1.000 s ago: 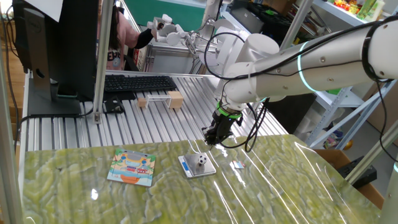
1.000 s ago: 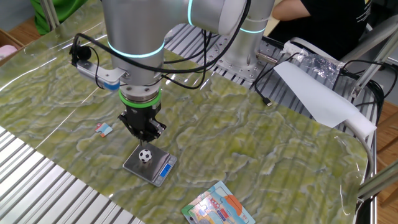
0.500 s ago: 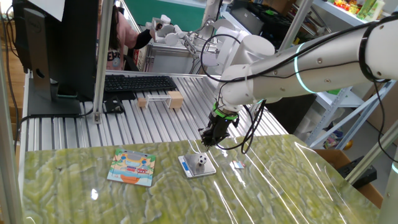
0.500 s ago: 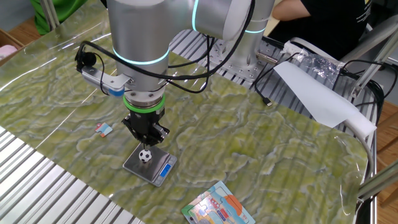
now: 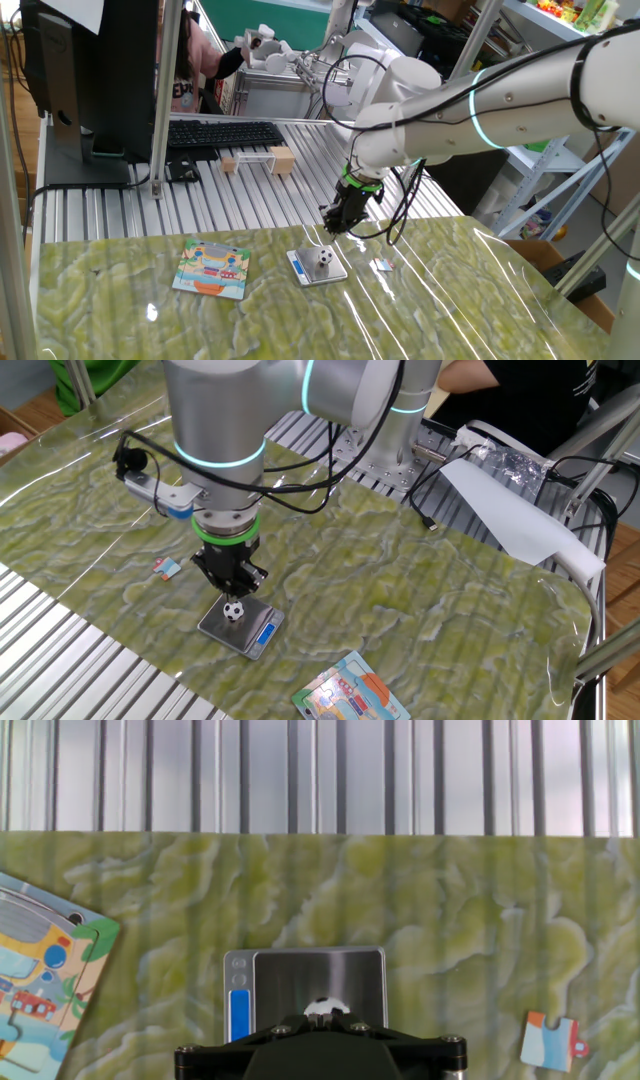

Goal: Remove the object from the scale

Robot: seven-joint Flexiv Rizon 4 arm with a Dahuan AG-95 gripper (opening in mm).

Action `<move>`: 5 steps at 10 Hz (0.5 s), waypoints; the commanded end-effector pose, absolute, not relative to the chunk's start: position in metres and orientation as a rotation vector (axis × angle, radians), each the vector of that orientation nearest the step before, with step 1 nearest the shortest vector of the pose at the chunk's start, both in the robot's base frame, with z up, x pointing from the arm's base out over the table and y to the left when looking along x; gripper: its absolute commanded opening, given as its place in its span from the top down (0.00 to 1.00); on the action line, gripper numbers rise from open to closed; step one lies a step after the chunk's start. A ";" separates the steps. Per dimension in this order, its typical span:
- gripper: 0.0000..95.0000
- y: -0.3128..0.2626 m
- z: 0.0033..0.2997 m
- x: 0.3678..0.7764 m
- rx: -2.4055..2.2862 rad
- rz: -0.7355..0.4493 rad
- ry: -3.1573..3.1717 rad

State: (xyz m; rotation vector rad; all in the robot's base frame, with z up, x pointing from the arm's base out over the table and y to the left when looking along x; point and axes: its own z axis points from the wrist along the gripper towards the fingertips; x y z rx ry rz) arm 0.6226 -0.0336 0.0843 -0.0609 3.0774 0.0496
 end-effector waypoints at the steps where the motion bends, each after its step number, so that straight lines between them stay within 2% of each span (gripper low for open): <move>1: 1.00 -0.034 0.083 0.623 -0.058 0.050 3.075; 5: 1.00 -0.034 0.083 0.623 -0.048 0.053 3.075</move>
